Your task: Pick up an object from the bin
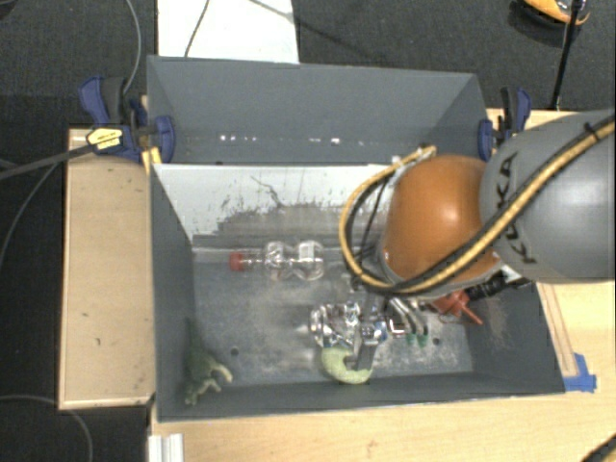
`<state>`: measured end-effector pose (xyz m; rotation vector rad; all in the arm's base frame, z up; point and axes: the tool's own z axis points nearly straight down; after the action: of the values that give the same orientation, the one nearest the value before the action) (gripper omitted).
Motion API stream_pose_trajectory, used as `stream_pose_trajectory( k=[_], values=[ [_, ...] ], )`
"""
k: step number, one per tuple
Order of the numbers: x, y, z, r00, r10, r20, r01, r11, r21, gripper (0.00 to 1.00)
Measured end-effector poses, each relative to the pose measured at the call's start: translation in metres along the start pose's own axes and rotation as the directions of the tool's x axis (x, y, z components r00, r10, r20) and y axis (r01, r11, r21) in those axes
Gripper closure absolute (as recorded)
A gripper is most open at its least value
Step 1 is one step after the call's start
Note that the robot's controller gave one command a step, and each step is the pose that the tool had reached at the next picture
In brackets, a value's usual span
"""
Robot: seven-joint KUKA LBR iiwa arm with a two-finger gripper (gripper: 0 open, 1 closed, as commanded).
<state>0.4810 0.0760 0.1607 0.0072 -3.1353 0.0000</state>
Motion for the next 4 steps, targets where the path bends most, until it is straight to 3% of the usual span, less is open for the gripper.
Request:
stream_pose_trajectory(
  k=[1, 3, 4],
  values=[
    [-0.002, 0.0, -0.004, 1.0, 0.003, 0.008, -0.003, 1.0, -0.001, 0.0],
    [-0.011, -0.001, 0.074, 1.0, -0.026, 0.014, 0.026, 1.0, -0.001, 0.0],
    [-0.018, 0.002, 0.084, 1.0, 0.014, 0.023, -0.013, 1.0, -0.004, 1.0]
  ],
)
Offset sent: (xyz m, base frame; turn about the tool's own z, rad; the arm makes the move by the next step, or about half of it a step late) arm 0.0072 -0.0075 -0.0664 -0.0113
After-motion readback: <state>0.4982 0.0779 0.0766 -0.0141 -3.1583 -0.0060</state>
